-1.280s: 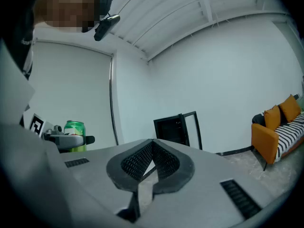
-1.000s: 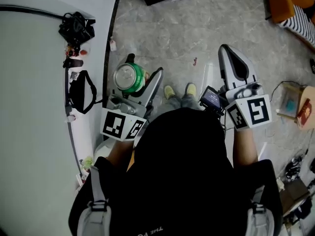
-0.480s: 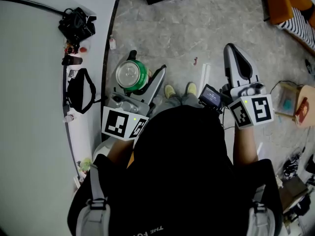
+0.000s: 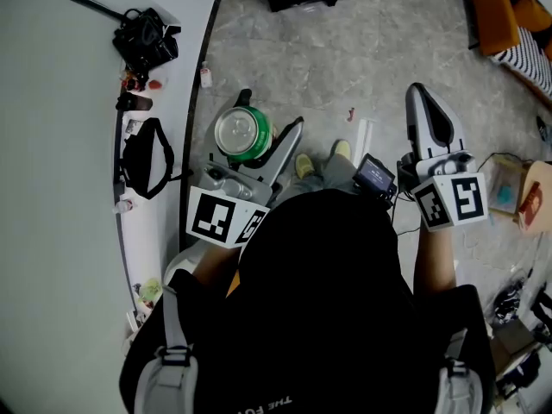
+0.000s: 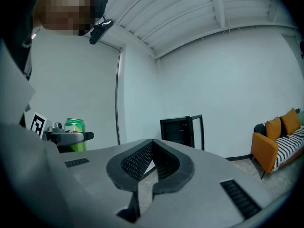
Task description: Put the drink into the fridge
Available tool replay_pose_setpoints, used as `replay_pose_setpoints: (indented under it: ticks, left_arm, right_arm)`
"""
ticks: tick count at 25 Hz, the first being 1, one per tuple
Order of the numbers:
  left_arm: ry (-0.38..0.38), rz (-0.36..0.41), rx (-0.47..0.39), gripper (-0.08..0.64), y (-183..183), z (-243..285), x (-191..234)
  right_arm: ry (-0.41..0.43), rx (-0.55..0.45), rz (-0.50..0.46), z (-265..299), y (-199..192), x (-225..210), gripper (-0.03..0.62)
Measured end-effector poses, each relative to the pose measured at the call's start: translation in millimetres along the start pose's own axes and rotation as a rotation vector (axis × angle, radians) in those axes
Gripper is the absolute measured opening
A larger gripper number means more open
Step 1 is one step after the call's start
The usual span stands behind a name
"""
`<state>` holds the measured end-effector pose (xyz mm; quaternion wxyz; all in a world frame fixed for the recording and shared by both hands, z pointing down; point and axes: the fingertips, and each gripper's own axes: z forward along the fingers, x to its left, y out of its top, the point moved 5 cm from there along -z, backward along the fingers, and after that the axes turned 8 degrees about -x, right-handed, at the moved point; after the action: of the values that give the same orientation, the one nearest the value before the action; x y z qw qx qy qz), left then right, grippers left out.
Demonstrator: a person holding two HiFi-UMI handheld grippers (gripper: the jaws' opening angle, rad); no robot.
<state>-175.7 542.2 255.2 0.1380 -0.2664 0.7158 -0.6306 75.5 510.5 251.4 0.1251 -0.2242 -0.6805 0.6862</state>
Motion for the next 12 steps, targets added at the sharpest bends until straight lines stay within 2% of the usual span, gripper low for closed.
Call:
replay_pose_setpoints:
  ticks: [5,12]
  left_arm:
    - [-0.003,-0.002,-0.002,0.339,1.1,0.7,3.4]
    - [0.005,-0.003,-0.007,0.339,0.8,19.9,14.8]
  right_arm:
    - [0.026,-0.001,-0.011,6.7,1.3,6.6,0.011]
    - [0.033,0.014,-0.005,23.7,-5.8,-6.9,0.011]
